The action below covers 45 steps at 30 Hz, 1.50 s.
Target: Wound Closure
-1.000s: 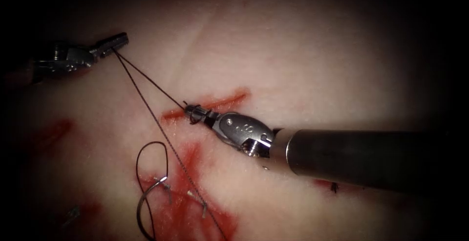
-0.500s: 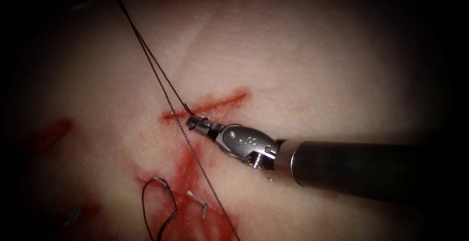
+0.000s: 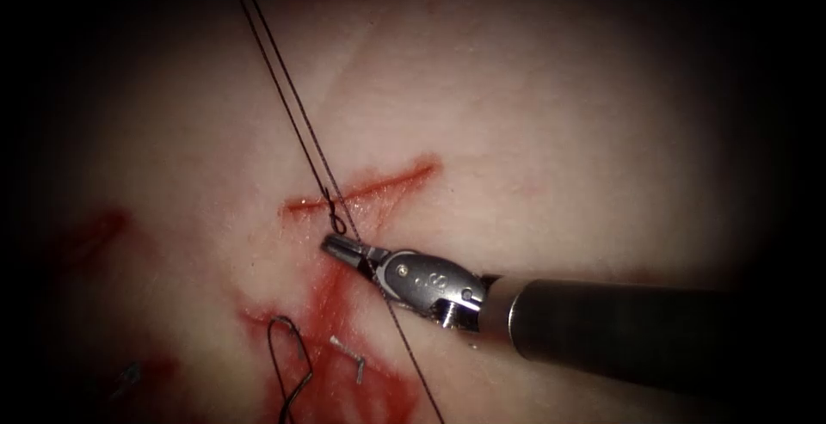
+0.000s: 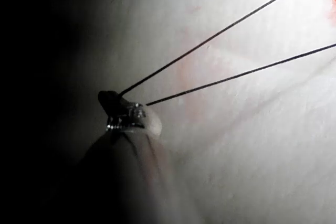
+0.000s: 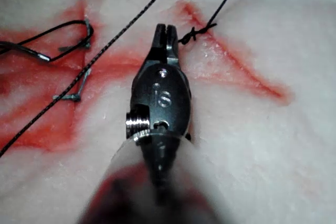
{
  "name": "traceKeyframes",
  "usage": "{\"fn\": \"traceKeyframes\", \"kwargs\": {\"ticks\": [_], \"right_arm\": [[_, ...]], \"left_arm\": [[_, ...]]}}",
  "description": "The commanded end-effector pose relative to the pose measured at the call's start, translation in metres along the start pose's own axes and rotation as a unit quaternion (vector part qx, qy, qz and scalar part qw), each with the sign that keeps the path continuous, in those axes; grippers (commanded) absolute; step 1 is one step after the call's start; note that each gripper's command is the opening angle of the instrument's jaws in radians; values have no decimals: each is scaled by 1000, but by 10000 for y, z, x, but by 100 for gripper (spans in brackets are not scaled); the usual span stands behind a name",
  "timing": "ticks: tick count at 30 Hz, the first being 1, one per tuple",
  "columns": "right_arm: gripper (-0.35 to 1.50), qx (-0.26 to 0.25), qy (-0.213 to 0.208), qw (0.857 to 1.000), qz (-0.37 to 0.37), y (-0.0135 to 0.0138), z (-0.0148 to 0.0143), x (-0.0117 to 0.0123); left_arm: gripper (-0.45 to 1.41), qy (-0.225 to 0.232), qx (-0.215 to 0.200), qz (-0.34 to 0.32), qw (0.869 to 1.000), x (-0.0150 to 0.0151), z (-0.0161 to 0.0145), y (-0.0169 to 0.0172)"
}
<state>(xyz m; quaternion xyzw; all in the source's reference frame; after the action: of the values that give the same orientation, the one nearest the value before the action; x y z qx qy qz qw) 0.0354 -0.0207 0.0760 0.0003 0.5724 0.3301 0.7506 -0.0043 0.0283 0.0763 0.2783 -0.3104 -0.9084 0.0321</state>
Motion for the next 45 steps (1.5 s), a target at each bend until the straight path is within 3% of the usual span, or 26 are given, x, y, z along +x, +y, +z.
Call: {"fn": "traceKeyframes", "kwargs": {"ticks": [1, 7, 17, 18, 27, 33, 39, 40, 41, 42, 45], "right_arm": [[-35, 1, 0, 1000, 1, -5, 6, -7], [-35, 6, -1, 1000, -1, -7, 2, -10], [-35, 18, -18, 999, -24, -22, -19, -44], [-35, 18, -18, 999, -23, -24, -20, -47], [-35, 19, -24, 999, -16, -32, -22, -55], [-35, 19, -41, 999, -12, -51, -24, -73], [-35, 14, -33, 999, 1, -43, -22, -59], [-18, 12, -29, 999, 3, -41, -21, -56], [27, 11, -24, 1000, 6, -38, -20, -53], [56, 8, -20, 1000, 8, -36, -20, -51], [62, 10, -18, 1000, 13, -31, -21, -45]], "left_arm": [[-45, 1, 4, 1, 1000, 0, 9, -2], [-45, -15, 19, 11, 1000, -5, 28, -27], [-45, -41, 51, 28, 997, -2, 67, -74], [-45, -45, 72, 31, 996, -1, 71, -83], [-45, -60, 77, 67, 993, -10, 77, -105], [-45, -64, 75, 88, 991, -12, 80, -116], [-45, -66, 76, 90, 991, -10, 77, -111], [-45, -68, 76, 90, 991, -8, 75, -108], [-45, -66, 76, 90, 991, -6, 74, -106], [-45, -61, 77, 90, 991, -4, 72, -103], [-45, -47, 80, 83, 992, 5, 63, -92]]}}
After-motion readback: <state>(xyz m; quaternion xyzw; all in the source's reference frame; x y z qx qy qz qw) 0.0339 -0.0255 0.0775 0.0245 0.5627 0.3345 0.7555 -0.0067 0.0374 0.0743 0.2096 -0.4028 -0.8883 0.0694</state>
